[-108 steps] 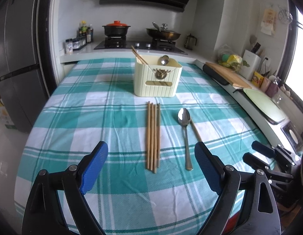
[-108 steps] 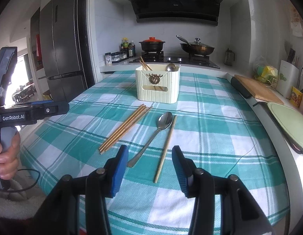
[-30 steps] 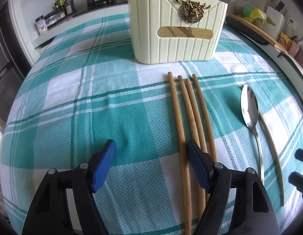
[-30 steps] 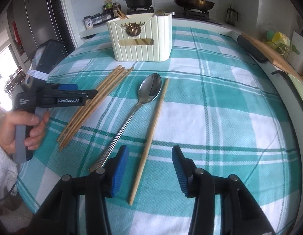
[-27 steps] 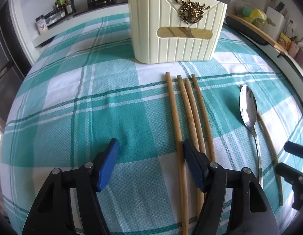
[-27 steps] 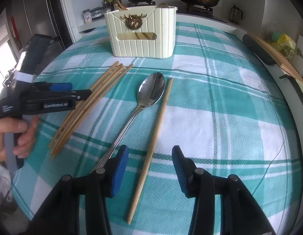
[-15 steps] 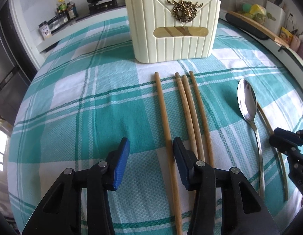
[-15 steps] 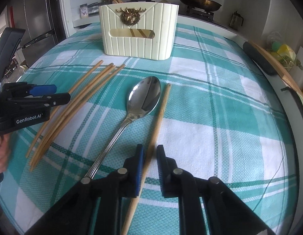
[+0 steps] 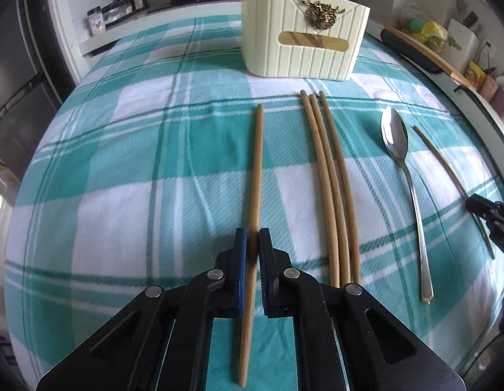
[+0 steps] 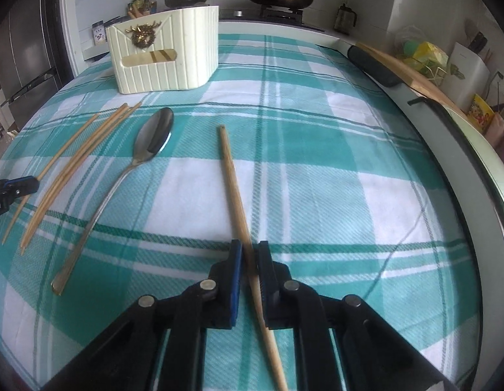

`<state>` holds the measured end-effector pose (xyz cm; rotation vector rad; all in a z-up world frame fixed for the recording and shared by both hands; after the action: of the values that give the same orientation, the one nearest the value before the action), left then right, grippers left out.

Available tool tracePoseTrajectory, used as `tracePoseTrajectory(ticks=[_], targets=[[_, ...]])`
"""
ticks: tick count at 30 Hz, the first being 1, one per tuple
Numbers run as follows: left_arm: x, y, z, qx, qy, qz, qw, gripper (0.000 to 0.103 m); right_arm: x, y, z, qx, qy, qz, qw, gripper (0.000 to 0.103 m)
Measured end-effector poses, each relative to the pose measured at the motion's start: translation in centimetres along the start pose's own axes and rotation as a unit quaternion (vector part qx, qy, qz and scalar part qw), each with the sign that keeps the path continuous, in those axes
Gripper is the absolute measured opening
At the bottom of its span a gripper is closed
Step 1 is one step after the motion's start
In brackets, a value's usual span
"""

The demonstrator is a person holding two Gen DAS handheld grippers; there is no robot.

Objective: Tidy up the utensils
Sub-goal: 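Close the left tool on a wooden chopstick while the right tool grasps another chopstick, then lift both held chopsticks and carry them over the cream caddy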

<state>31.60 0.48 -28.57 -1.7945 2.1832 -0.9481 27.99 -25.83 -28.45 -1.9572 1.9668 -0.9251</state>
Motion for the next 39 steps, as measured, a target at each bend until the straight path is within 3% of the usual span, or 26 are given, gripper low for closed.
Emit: tracePoseTrajectory(ticks=[5,6,7,9,14,19,25,26,27,28,29,30,34,39], targets=[[-1.0,2.7,-2.2,-0.008,0.029,-0.031,0.9991,0.007,1.4,1.5,-0.8,-0.003,0.004,-0.014,1.000,0.011],[-1.0,2.7,-2.4,-0.009,0.035,-0.033,0.9988,0.011,1.3,1.5,-0.9,-0.006,-0.001,-0.020,1.000,0.014],[-1.1,2.7,-2.6,-0.012,0.043,-0.033,0.9985,0.016,1.2,1.5,-0.8,-0.011,-0.008,-0.026,1.000,0.019],[-1.2,2.2,-2.7,-0.018,0.058,-0.030,0.9977,0.037,0.9,1.1,-0.9,-0.014,-0.024,-0.036,0.999,0.043],[-1.3,-0.6,-2.2,-0.034,0.057,0.011,0.9977,0.051,-0.4,-1.0,-0.7,-0.032,-0.068,-0.070,0.995,0.045],[-0.5,-3.6,0.4,-0.063,0.055,0.064,0.9945,0.055,-1.8,-3.4,2.0,-0.054,-0.059,-0.110,0.991,0.045],[-1.5,-6.5,4.3,-0.086,0.031,0.064,0.9937,0.051,-2.4,-7.2,4.5,-0.060,-0.074,-0.084,0.992,0.045],[-1.5,-7.1,4.7,-0.083,0.028,0.065,0.9941,0.049,-2.7,-7.7,4.9,-0.063,-0.077,-0.083,0.992,0.043],[-1.5,-7.6,5.0,-0.085,0.025,0.066,0.9939,0.045,-3.1,-8.2,5.2,-0.064,-0.080,-0.084,0.991,0.035],[-1.3,-8.1,5.4,-0.085,0.023,0.068,0.9938,0.040,-3.4,-8.7,5.4,-0.058,-0.077,-0.083,0.992,0.030],[-1.2,-8.4,5.6,-0.085,0.022,0.072,0.9936,0.024,-3.7,-9.1,5.6,-0.057,-0.079,-0.084,0.992,0.014],[-0.9,-8.8,5.8,-0.085,0.022,0.076,0.9932,0.005,-3.9,-9.5,5.7,-0.056,-0.079,-0.083,0.992,0.007],[-0.6,-9.2,5.6,-0.076,0.022,0.067,0.9946,0.005,-4.0,-10.1,5.3,-0.049,-0.099,-0.061,0.992,0.007],[-0.1,-10.4,-0.3,-0.006,0.037,0.058,0.9976,0.005,-0.9,-12.4,-0.8,0.030,-0.150,0.008,0.988,0.007]])
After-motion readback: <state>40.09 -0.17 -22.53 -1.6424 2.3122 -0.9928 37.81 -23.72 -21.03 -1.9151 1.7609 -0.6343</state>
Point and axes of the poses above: each gripper's, at about its wrist camera, not at the fingertips, and z roughly the way its jaws point, x to its right, y to its underside, the point moved 7 cm from there along z, roughly the way its jaws point, and after that the axes turned 15 degrees about y, right-handed, at the moved point
